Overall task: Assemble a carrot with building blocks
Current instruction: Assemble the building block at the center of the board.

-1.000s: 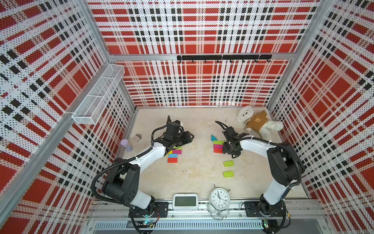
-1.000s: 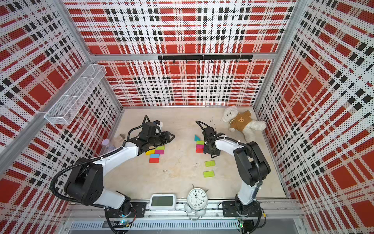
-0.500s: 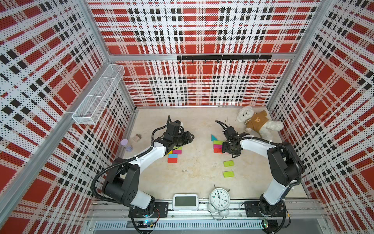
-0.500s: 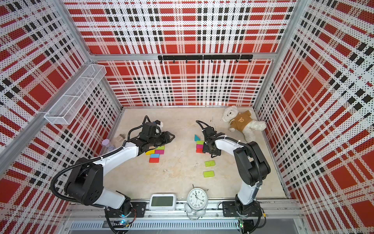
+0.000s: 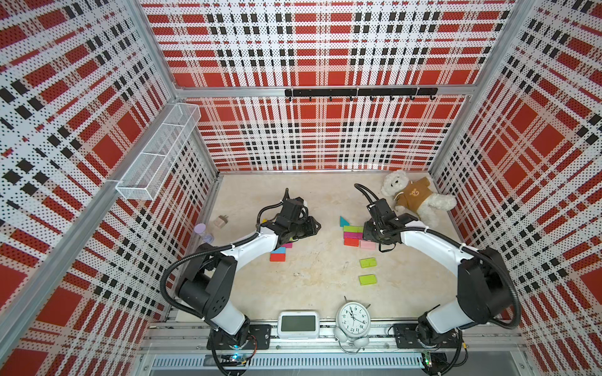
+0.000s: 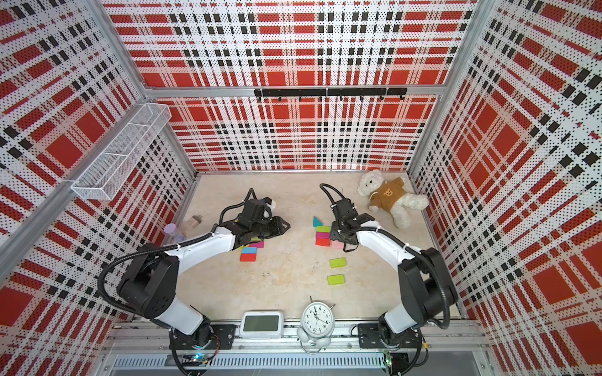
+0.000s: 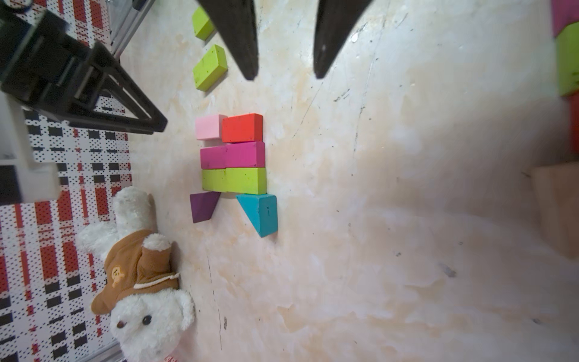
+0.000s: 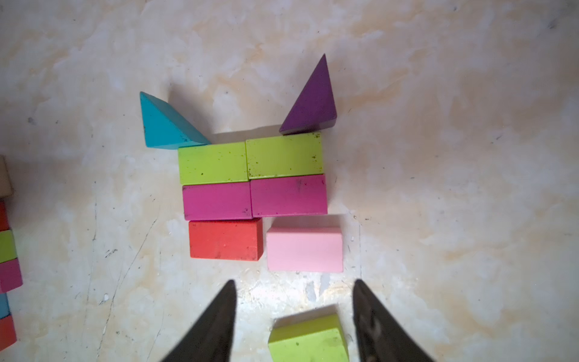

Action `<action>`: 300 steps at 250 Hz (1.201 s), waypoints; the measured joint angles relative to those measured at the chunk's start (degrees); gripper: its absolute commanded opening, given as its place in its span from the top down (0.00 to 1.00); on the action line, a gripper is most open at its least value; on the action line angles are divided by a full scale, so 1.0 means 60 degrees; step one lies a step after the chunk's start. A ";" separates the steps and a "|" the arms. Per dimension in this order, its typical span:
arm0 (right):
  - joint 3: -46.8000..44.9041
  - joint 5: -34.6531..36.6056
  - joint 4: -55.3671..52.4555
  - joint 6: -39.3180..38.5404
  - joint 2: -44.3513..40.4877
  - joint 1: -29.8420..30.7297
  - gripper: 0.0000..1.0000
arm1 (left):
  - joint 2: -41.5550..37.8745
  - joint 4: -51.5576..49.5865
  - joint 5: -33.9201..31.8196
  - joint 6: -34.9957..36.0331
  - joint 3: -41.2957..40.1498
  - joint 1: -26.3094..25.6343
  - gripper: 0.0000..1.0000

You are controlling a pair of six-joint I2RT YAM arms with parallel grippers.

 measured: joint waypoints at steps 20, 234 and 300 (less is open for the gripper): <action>-0.0495 -0.0062 0.0033 -0.0076 -0.0291 -0.0310 0.61 | 0.0415 0.0004 -0.0004 0.0018 0.0168 -0.0277 0.75; -0.1239 -0.0674 0.1038 -0.0441 0.1264 -0.1056 0.65 | 0.2725 -0.0007 -0.0153 0.0022 0.1246 -0.1341 0.77; -0.1027 -0.0754 0.1075 -0.0455 0.1453 -0.1056 0.64 | 0.2863 0.0000 -0.0095 0.0022 0.1413 -0.1355 0.77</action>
